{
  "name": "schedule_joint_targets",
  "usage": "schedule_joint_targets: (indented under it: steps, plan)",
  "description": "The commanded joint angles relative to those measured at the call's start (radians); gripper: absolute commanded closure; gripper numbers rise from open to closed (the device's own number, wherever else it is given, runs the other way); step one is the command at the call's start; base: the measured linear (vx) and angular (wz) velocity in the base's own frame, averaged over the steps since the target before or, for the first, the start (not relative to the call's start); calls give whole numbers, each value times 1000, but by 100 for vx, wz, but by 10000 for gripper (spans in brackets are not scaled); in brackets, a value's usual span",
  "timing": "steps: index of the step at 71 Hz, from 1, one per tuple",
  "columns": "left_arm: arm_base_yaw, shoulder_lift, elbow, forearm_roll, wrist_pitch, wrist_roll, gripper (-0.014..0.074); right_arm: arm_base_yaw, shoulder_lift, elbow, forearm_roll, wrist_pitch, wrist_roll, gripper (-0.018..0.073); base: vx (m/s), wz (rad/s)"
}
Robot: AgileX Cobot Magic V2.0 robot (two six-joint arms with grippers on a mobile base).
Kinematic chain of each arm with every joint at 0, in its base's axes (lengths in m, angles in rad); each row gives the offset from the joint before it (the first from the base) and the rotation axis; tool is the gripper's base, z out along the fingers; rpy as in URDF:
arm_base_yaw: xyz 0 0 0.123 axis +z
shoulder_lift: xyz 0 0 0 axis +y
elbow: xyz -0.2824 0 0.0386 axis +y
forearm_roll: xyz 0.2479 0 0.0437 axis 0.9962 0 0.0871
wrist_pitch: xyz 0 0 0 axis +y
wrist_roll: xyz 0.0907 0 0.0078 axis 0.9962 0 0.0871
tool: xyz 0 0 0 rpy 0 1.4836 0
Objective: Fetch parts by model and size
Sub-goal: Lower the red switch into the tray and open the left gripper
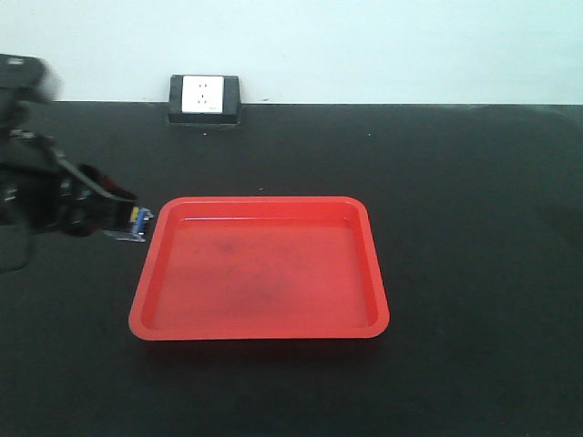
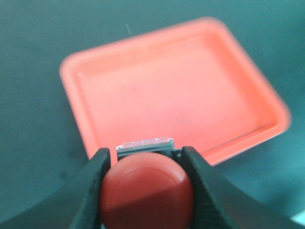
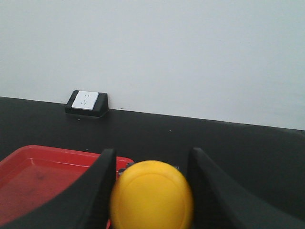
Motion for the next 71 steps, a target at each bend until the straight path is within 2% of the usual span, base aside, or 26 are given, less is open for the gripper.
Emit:
schedule_joint_targets:
  steps: [1, 28, 57, 71]
  plan:
    - [-5, 88, -84, -20, -52, 23, 592, -3, 21, -26, -8, -84, -7, 564, 0, 0]
    - [-25, 392, -223, -12, -70, 49, 592, -3, 21, -26, -8, -84, -7, 564, 0, 0]
    - [-53, 599, -305, -9, -78, 51, 575, -3, 21, -26, -4, -84, -7, 564, 0, 0]
    - [-65, 650, -321, -12, -59, 114, 521, -3, 21, -26, -4, -84, -7, 564, 0, 0]
